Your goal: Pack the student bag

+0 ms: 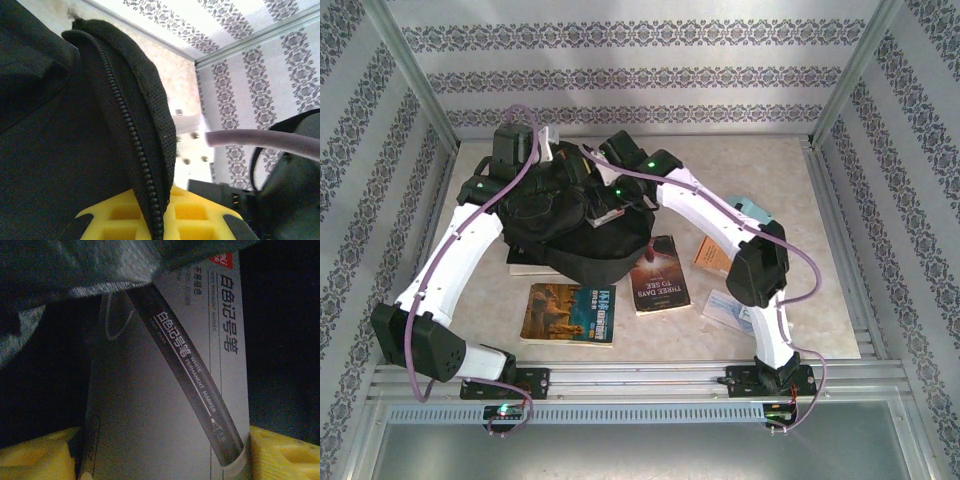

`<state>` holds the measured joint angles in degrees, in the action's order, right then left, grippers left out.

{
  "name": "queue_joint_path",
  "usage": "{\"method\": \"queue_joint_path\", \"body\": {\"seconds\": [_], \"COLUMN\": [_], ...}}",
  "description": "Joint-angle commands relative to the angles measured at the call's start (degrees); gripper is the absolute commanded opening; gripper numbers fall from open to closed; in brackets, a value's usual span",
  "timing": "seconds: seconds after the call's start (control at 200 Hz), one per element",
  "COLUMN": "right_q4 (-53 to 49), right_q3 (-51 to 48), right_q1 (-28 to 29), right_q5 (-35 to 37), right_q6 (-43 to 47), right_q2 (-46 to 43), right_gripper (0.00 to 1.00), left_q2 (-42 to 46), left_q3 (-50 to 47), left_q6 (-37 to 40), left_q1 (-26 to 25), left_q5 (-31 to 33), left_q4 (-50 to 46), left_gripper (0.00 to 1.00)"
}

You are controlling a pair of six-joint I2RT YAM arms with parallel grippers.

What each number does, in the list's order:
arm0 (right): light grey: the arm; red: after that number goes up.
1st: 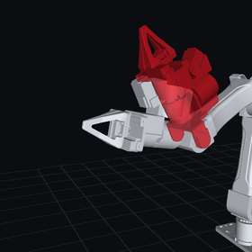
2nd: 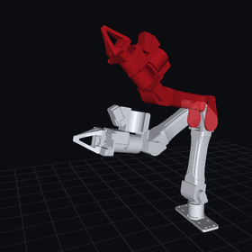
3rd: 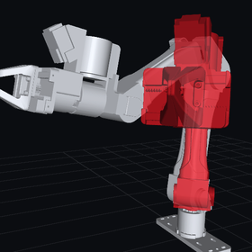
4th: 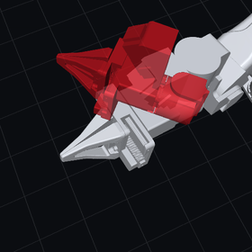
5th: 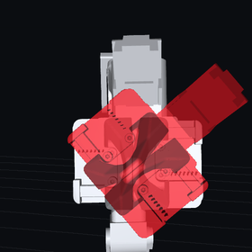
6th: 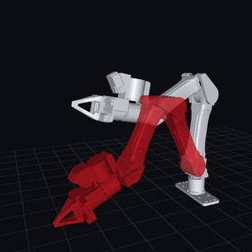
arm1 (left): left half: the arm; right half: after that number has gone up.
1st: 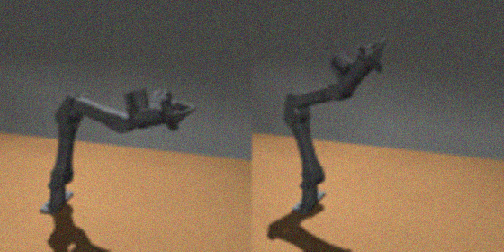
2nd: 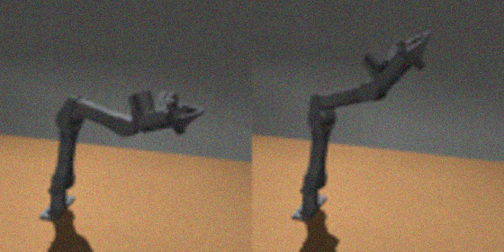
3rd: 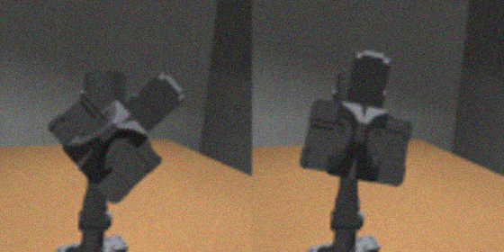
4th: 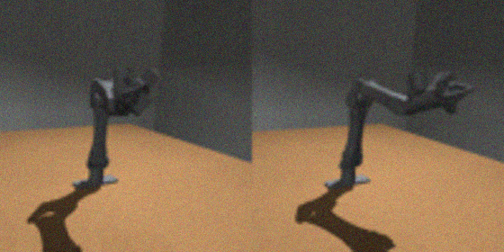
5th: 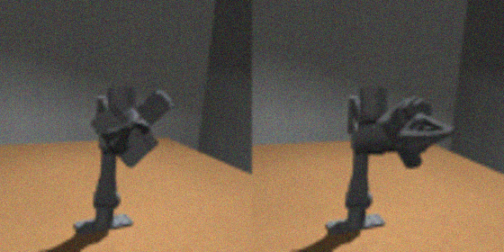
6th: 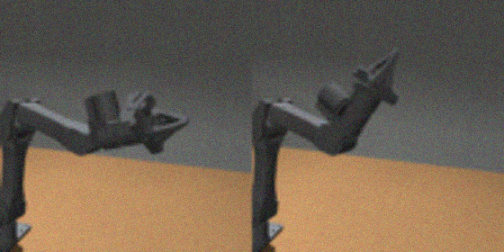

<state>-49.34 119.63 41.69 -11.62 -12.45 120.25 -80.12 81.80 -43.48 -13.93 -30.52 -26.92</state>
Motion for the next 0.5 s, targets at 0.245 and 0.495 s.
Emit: {"method": "queue_joint_path", "body": {"seconds": [0.245,0.495], "right_q4": [20.75,27.97], "right_q3": [-6.72,-21.49], "right_q1": [0.47,-1.22], "right_q5": [-8.00,-6.98], "right_q6": [-6.70,-3.82], "right_q2": [-3.03,-15.86], "right_gripper": [0.98,0.98], "left_q2": [2.81,4.39], "left_q3": [-0.10,-4.91], "left_q6": [-2.03,-1.67], "left_q1": [1.26,5.72], "left_q5": [-1.91,-0.57], "left_q4": [7.09,9.51], "left_gripper": [0.00,0.00]}}
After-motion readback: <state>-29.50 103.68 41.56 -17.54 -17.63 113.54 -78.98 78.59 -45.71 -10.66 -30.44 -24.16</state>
